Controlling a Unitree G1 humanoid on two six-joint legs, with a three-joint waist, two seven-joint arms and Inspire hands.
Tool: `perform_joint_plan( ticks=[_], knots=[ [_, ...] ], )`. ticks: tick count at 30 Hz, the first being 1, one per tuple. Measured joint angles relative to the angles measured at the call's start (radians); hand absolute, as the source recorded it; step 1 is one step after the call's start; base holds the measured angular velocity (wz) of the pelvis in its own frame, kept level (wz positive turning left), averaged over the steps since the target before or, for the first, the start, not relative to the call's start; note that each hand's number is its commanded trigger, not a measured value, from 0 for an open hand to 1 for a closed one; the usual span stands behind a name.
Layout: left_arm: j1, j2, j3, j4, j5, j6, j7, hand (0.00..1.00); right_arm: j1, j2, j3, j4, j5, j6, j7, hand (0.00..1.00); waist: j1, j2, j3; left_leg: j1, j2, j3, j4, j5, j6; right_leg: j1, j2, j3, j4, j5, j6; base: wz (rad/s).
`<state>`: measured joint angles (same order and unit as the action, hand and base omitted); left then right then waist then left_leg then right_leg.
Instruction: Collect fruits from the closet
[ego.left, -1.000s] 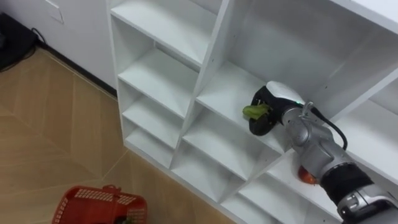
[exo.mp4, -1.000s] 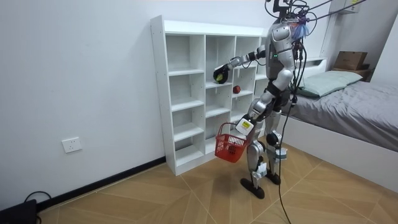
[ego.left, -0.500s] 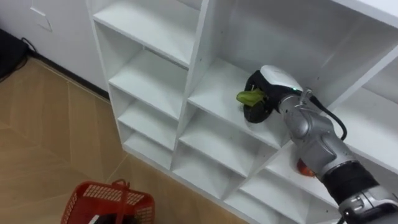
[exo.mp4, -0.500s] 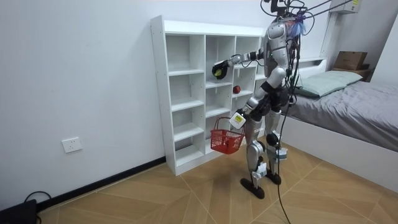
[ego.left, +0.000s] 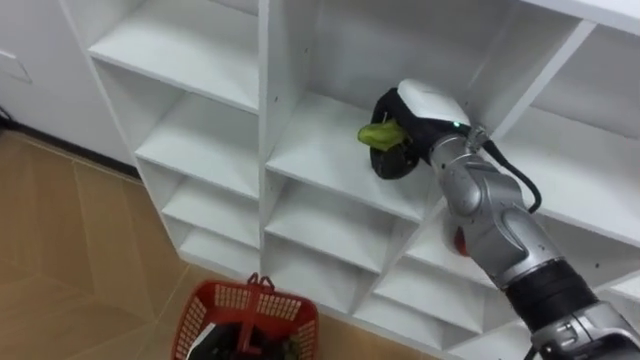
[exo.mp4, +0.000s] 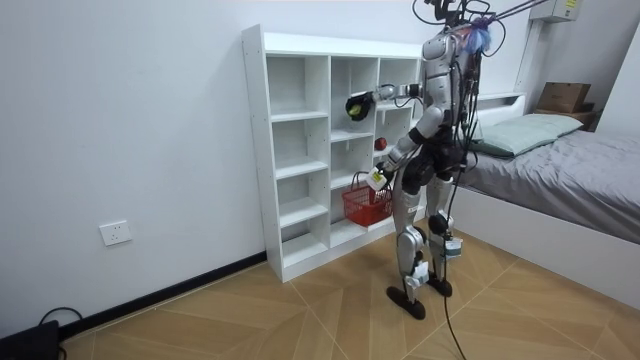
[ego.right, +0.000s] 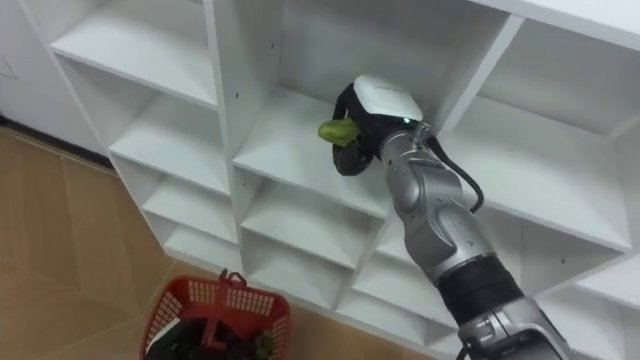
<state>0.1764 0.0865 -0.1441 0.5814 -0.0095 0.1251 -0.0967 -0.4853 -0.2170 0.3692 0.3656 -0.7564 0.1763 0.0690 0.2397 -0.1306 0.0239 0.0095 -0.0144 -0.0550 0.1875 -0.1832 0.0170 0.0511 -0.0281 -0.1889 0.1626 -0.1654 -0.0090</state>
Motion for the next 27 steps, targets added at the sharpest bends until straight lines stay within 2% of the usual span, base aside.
perform_joint_plan(
  ticks=[5, 8, 12, 16, 20, 23, 27],
  knots=[
    [-0.019, -0.015, -0.010, 0.000, -0.009, -0.001, 0.006, 1.00, 0.009, 0.030, -0.029, -0.082, -0.001, -0.003, 0.000, 1.00, -0.024, 0.009, -0.0004, 0.005, 0.002, 0.005, 0.000, 0.000, 0.000, -0.001, 0.001, 0.001, 0.007, 0.000, 0.000, -0.03],
    [-0.031, -0.018, -0.018, 0.000, -0.048, -0.003, 0.007, 1.00, 0.018, 0.047, -0.039, -0.105, 0.004, -0.016, -0.004, 1.00, -0.025, 0.016, 0.0001, 0.018, 0.002, 0.026, 0.000, 0.000, 0.000, 0.003, 0.001, 0.023, 0.007, 0.000, 0.000, -0.16],
    [-0.059, -0.019, -0.023, 0.000, -0.078, -0.003, 0.009, 1.00, 0.057, 0.066, -0.037, -0.118, 0.006, -0.035, -0.006, 1.00, -0.047, 0.025, 0.0010, 0.020, 0.003, 0.030, 0.000, 0.000, 0.000, 0.004, -0.001, 0.025, 0.010, 0.000, 0.000, -0.03],
    [-0.076, -0.021, -0.035, -0.003, -0.078, -0.003, 0.008, 1.00, 0.080, 0.074, -0.037, -0.136, 0.007, -0.036, -0.003, 1.00, -0.047, 0.033, 0.0020, 0.027, 0.004, 0.042, -0.001, 0.000, 0.000, 0.002, 0.000, 0.037, 0.018, 0.000, 0.000, -0.09],
    [-0.075, -0.027, -0.038, -0.021, -0.080, -0.005, 0.008, 1.00, 0.124, 0.076, -0.037, -0.188, 0.010, -0.059, -0.002, 1.00, -0.048, 0.045, -0.0025, 0.041, 0.009, 0.057, -0.006, 0.000, 0.001, 0.004, 0.001, 0.050, 0.025, 0.000, 0.000, -0.12],
    [-0.076, -0.029, -0.040, -0.025, -0.114, -0.024, 0.025, 1.00, 0.164, 0.077, -0.036, -0.219, 0.025, -0.076, 0.000, 1.00, -0.049, 0.047, -0.0033, 0.051, 0.014, 0.071, -0.009, -0.001, 0.001, 0.009, 0.003, 0.052, 0.026, 0.001, -0.001, -0.10],
    [-0.077, -0.029, -0.055, -0.024, -0.116, -0.026, 0.049, 1.00, 0.202, 0.084, -0.036, -0.255, 0.087, -0.099, 0.000, 1.00, -0.056, 0.052, -0.0033, 0.059, 0.018, 0.085, -0.017, -0.001, 0.001, 0.009, 0.009, 0.064, 0.027, 0.003, -0.004, -0.10]
  ],
)
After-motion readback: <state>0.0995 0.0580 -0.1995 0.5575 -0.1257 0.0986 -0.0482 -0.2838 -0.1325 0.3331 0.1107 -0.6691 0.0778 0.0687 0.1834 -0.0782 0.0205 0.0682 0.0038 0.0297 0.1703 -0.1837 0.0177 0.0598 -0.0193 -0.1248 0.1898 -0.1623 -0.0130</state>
